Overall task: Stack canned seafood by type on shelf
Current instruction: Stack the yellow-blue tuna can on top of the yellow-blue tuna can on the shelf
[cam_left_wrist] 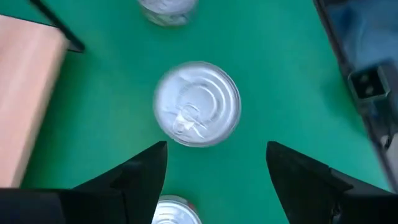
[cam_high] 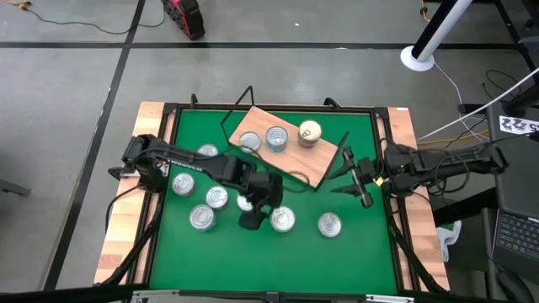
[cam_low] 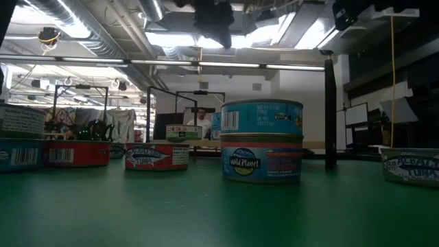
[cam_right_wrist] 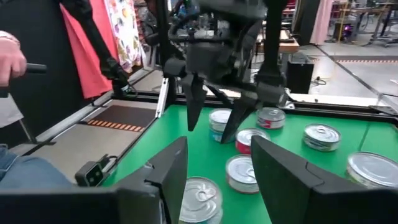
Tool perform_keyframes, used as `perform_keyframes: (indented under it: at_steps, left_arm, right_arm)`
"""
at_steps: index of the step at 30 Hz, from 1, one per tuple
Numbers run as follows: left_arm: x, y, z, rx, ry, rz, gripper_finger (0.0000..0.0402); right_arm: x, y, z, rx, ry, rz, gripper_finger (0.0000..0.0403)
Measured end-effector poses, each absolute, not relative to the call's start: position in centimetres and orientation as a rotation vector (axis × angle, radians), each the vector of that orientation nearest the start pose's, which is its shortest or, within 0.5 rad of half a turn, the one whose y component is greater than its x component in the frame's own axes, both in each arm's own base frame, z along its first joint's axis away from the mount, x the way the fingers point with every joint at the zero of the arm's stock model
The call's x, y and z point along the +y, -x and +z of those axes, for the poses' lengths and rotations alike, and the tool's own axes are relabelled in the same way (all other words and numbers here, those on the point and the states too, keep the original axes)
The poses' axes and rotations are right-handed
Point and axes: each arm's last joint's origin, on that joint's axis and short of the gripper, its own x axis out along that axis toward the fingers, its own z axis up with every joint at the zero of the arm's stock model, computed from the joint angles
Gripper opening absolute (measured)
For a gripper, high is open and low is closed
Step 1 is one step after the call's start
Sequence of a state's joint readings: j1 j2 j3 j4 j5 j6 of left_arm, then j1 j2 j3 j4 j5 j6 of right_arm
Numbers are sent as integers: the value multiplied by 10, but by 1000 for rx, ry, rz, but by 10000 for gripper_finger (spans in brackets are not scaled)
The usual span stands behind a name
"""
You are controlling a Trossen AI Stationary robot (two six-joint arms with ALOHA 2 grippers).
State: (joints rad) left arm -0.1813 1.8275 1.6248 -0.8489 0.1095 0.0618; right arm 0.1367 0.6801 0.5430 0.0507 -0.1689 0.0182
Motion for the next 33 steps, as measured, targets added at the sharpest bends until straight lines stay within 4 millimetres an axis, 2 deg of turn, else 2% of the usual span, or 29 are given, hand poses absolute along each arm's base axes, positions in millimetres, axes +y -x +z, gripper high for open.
perform_keyframes:
  at_steps: [7,11,18,24,33]
  left_arm:
    - [-100,-379,264,964,-325,-306,269]
    - [-107,-378,254,934,-380,-317,269]
    - [-118,-375,230,955,-431,-352,269]
    - [-124,-377,217,880,-470,-368,269]
    - [-125,-377,195,891,-531,-356,263]
  right_arm:
    - [50,-169,275,164,27,335,177]
    - [58,-177,265,226,42,358,177]
    - [63,-194,246,329,55,356,177]
    - [66,-204,233,396,63,358,177]
    - [68,-210,232,368,62,358,177]
